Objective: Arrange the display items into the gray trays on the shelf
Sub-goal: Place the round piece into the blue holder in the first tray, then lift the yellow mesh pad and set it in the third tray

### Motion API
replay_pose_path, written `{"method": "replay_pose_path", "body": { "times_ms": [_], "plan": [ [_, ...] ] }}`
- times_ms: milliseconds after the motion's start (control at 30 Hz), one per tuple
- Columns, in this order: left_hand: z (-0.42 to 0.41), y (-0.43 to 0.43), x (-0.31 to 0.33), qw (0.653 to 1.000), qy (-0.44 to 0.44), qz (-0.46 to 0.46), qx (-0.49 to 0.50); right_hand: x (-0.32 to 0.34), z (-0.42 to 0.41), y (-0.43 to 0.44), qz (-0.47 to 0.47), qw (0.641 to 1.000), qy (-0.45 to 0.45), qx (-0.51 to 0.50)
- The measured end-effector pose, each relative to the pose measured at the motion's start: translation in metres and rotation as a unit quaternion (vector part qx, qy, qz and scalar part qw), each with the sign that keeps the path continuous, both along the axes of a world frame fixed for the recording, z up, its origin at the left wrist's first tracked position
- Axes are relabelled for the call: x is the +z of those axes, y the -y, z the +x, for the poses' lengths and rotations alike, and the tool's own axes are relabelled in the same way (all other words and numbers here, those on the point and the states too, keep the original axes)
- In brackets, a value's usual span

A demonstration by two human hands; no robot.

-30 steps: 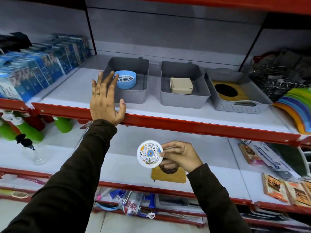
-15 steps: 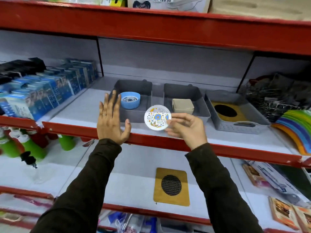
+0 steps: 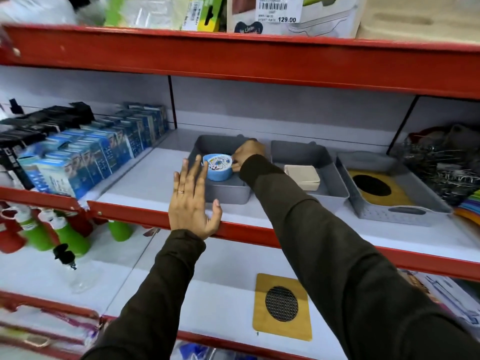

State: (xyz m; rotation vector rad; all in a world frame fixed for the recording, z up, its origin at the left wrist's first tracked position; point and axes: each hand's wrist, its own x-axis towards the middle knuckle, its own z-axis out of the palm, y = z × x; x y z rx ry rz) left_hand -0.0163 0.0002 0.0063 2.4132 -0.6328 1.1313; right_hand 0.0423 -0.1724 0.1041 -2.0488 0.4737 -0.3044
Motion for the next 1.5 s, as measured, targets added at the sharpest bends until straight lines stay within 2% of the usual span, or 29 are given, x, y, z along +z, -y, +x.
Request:
{"method": "replay_pose_path", "body": {
  "times_ms": [33,100,200,267,333,367,467,500,567,633,667,733,800,867,933,1033,1167,1300,1500],
  "plan": [
    [-0.001,0.0,0.001,1.0,0.0,0.001,0.0,0.001,-0.002,0.001,-0.015,1.0,-0.008,0.004],
    [-0.003,-0.001,0.003,1.0,-0.003,0.007,-0.007,0.004,-0.014,0.0,0.021,0.999,0.03,-0.01],
    [-0.006,-0.002,0.006,1.0,-0.008,0.019,-0.021,0.009,-0.056,-0.003,0.081,0.988,0.133,-0.015],
    [-0.012,-0.004,0.003,0.999,0.006,0.025,-0.03,0.0,-0.102,-0.004,0.025,0.979,0.2,-0.021],
    [-0.019,-0.006,-0.005,0.996,0.073,-0.001,-0.049,-0.022,-0.15,-0.006,-0.041,0.962,0.268,-0.016],
    [-0.026,-0.006,-0.015,0.991,0.112,-0.013,-0.07,-0.039,-0.173,-0.007,-0.044,0.956,0.291,-0.005],
    [-0.077,-0.005,-0.061,0.982,0.129,-0.005,-0.137,-0.107,-0.241,-0.01,-0.039,0.965,0.26,0.008],
    [-0.087,-0.005,-0.073,0.983,0.099,0.017,-0.155,-0.128,-0.247,-0.006,-0.029,0.975,0.222,0.01],
    [-0.132,0.041,-0.135,0.97,-0.083,0.094,-0.208,-0.208,-0.291,0.04,-0.018,0.996,0.075,-0.036],
    [-0.139,0.053,-0.157,0.928,-0.291,0.133,-0.191,-0.257,-0.3,0.06,0.016,0.995,-0.046,-0.086],
    [-0.135,0.06,-0.169,0.903,-0.372,0.138,-0.164,-0.273,-0.299,0.067,0.024,0.989,-0.113,-0.095],
    [-0.125,0.077,-0.192,0.832,-0.527,0.144,-0.096,-0.298,-0.293,0.081,0.005,0.967,-0.233,-0.1],
    [-0.128,0.098,-0.213,0.754,-0.64,0.141,-0.046,-0.319,-0.287,0.094,0.016,0.949,-0.293,-0.114],
    [-0.13,0.105,-0.221,0.733,-0.67,0.112,-0.006,-0.325,-0.285,0.094,0.051,0.947,-0.292,-0.125],
    [-0.125,0.11,-0.228,0.723,-0.689,0.044,0.014,-0.326,-0.281,0.097,0.08,0.944,-0.291,-0.13],
    [-0.122,0.102,-0.224,0.689,-0.722,-0.065,0.019,-0.329,-0.284,0.101,0.142,0.933,-0.29,-0.156],
    [-0.139,0.081,-0.206,0.654,-0.723,-0.222,0.007,-0.316,-0.307,0.1,0.239,0.921,-0.21,-0.226],
    [-0.165,0.055,-0.175,0.66,-0.682,-0.314,-0.026,-0.279,-0.341,0.087,0.302,0.915,-0.127,-0.235],
    [-0.199,0.018,-0.116,0.689,-0.623,-0.359,-0.091,-0.209,-0.383,0.054,0.286,0.936,-0.026,-0.202]
  ]
}}
